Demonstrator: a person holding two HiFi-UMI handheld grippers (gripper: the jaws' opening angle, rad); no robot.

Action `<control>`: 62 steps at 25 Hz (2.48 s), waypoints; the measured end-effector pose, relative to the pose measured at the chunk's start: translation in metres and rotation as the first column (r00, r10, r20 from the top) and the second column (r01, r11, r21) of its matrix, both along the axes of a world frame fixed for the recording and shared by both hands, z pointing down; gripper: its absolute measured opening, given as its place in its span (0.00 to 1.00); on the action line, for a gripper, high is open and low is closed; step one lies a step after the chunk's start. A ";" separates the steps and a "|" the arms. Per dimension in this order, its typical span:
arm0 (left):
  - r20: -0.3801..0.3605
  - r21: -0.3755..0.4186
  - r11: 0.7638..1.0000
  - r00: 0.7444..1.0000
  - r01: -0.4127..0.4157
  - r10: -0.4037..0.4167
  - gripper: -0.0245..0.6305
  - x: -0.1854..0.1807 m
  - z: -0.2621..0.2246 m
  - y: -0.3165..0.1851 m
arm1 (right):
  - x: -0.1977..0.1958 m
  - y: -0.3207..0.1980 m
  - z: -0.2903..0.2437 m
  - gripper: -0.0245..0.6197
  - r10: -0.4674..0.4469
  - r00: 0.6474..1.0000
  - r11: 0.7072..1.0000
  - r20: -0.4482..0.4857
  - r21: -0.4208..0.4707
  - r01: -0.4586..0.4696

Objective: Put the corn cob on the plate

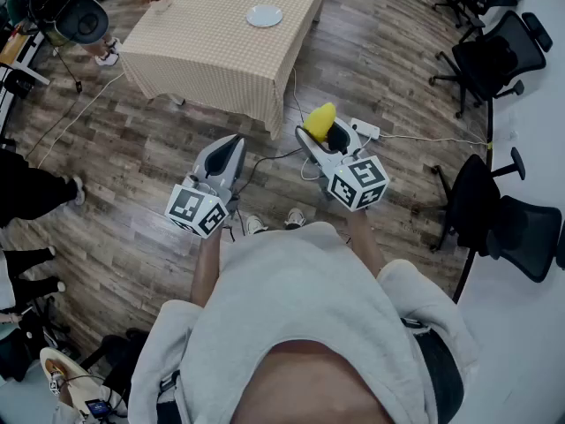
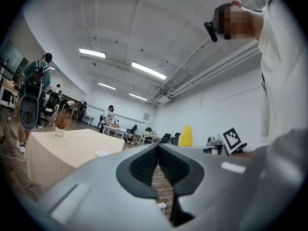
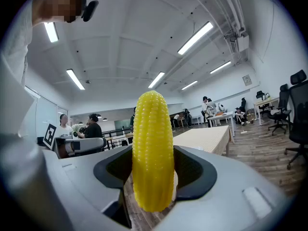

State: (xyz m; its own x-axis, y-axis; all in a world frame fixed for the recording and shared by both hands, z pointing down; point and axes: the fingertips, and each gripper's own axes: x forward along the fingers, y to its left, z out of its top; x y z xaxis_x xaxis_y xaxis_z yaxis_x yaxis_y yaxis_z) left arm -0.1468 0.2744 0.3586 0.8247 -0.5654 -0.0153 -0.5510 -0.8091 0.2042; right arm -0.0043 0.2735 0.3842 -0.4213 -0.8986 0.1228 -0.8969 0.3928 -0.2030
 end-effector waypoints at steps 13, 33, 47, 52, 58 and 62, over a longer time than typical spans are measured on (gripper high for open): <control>0.012 0.008 1.000 1.000 0.019 -0.019 0.05 0.006 -0.001 0.001 | 0.008 0.000 0.001 0.44 -0.017 1.000 1.000 0.023 0.005 0.017; 0.039 -0.005 0.995 0.995 0.095 -0.095 0.05 0.066 0.011 -0.004 | 0.081 0.001 0.017 0.44 -0.064 0.997 0.998 0.037 0.008 0.063; 0.021 -0.011 0.996 0.996 0.090 -0.090 0.05 0.074 0.024 -0.053 | 0.089 -0.050 0.023 0.44 -0.064 0.998 0.998 0.008 0.010 0.064; 0.002 -0.024 0.997 0.997 0.074 -0.074 0.05 0.073 0.035 -0.095 | 0.086 -0.089 0.032 0.44 -0.050 0.999 0.999 -0.015 -0.003 0.050; -0.023 -0.051 0.998 0.999 0.030 -0.031 0.05 0.076 0.050 -0.177 | 0.078 -0.162 0.046 0.44 -0.034 0.999 0.999 -0.042 -0.036 0.032; -0.023 -0.066 0.998 1.000 0.015 -0.016 0.05 0.071 0.048 -0.238 | 0.072 -0.220 0.044 0.44 -0.020 0.999 0.998 -0.041 -0.058 0.018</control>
